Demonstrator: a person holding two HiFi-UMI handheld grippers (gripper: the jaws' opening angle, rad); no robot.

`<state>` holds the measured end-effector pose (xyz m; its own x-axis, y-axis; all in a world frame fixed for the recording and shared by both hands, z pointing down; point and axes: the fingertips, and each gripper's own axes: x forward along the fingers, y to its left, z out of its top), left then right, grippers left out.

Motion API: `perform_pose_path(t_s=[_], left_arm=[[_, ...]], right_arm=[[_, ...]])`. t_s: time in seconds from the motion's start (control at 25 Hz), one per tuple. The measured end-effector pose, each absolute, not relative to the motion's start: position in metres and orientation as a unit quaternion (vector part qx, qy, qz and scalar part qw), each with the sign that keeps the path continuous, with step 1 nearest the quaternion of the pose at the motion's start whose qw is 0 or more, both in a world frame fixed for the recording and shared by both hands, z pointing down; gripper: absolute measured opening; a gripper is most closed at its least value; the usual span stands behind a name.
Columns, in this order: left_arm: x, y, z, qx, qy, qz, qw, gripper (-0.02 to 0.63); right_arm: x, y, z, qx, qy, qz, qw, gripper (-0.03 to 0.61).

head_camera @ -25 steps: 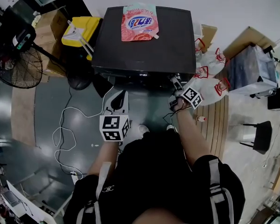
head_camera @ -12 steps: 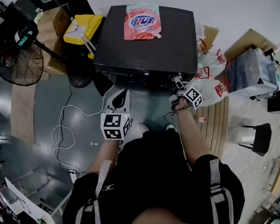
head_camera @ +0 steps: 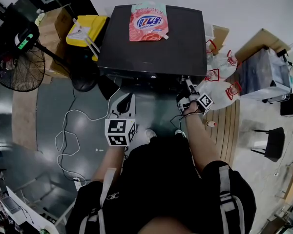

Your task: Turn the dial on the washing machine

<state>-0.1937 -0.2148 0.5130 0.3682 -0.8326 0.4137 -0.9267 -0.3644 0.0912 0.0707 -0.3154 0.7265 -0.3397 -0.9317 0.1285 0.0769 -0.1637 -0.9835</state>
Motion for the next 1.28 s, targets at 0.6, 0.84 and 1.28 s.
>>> perform_pose_path(t_s=[0.6, 0.84, 1.28], left_arm=[[-0.190, -0.224, 0.519, 0.817, -0.534, 0.140, 0.165, 0.003], [-0.192, -0.228, 0.522, 0.816, -0.533, 0.143, 0.169, 0.003], [-0.204, -0.228, 0.526, 0.809, -0.542, 0.148, 0.175, 0.003]], right_arm=[[0.065, -0.301, 0.698, -0.642, 0.686, -0.009, -0.342, 0.262], [0.040, -0.314, 0.697, -0.588, 0.688, 0.113, -0.410, 0.262], [0.044, -0.321, 0.701, -0.604, 0.652, 0.148, -0.433, 0.261]])
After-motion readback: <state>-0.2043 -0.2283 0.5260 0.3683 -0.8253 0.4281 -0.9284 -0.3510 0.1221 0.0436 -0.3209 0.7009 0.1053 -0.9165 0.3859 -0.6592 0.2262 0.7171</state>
